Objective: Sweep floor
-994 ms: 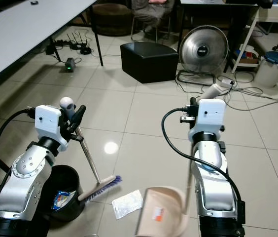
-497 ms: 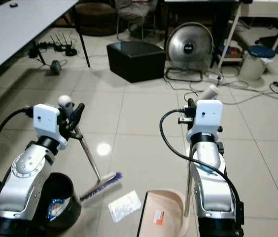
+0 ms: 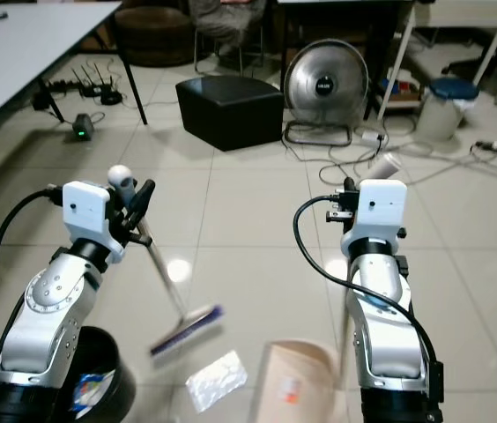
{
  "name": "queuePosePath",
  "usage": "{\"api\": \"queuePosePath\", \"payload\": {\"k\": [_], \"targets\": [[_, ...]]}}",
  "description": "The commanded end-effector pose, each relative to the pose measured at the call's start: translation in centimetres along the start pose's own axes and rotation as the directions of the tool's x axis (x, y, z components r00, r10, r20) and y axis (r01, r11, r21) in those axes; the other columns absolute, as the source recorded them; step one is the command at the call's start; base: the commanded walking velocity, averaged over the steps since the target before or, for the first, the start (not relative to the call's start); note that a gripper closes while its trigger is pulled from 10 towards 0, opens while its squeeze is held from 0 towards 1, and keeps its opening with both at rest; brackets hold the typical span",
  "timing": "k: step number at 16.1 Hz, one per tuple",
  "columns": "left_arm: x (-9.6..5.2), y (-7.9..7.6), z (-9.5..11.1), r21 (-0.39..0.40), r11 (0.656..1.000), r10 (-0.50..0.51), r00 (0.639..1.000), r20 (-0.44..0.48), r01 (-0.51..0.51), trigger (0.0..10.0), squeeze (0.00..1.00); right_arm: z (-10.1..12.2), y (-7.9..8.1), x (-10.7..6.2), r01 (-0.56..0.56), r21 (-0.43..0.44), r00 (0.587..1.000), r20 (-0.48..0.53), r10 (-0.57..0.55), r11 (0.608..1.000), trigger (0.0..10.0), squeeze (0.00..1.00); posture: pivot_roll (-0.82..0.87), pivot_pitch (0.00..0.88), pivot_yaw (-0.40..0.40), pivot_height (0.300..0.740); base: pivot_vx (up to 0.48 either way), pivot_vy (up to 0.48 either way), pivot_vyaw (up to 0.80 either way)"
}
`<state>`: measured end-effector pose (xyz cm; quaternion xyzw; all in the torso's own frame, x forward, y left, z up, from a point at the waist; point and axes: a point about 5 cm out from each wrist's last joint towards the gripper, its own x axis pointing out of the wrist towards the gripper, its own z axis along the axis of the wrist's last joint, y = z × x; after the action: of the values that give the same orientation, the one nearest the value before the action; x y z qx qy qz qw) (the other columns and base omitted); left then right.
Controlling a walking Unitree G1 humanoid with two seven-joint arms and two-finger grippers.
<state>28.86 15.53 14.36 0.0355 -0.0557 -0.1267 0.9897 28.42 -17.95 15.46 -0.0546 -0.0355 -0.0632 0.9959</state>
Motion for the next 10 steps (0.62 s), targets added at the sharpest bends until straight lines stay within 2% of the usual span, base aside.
{"api": "queuePosePath", "payload": {"k": [1,7,10], "targets": [[0.0,0.7,0.6,0.029,0.999,0.026,0.999,0.029,-0.027,10.0,0.0,1.0,0.7,0.2,-0.03,0.022,0.999,0.039,0.029,0.999,10.0,0.0,0.01,0.0,0.037,0.74,0.0,0.0,0.0],[-0.2,2.0,0.4,0.066,0.989,0.13,0.991,0.007,-0.131,10.0,0.0,1.1,1.5,0.5,-0.078,0.011,0.996,0.054,0.077,0.997,10.0,0.0,0.02,0.0,0.03,0.74,0.0,0.0,0.0],[0.0,2.2,0.1,0.1,0.983,0.154,0.988,-0.005,-0.153,10.0,0.0,1.5,2.0,1.2,-0.093,-0.08,0.987,0.126,0.103,0.992,10.0,0.0,0.03,0.003,0.04,0.74,0.0,0.0,0.0]]}}
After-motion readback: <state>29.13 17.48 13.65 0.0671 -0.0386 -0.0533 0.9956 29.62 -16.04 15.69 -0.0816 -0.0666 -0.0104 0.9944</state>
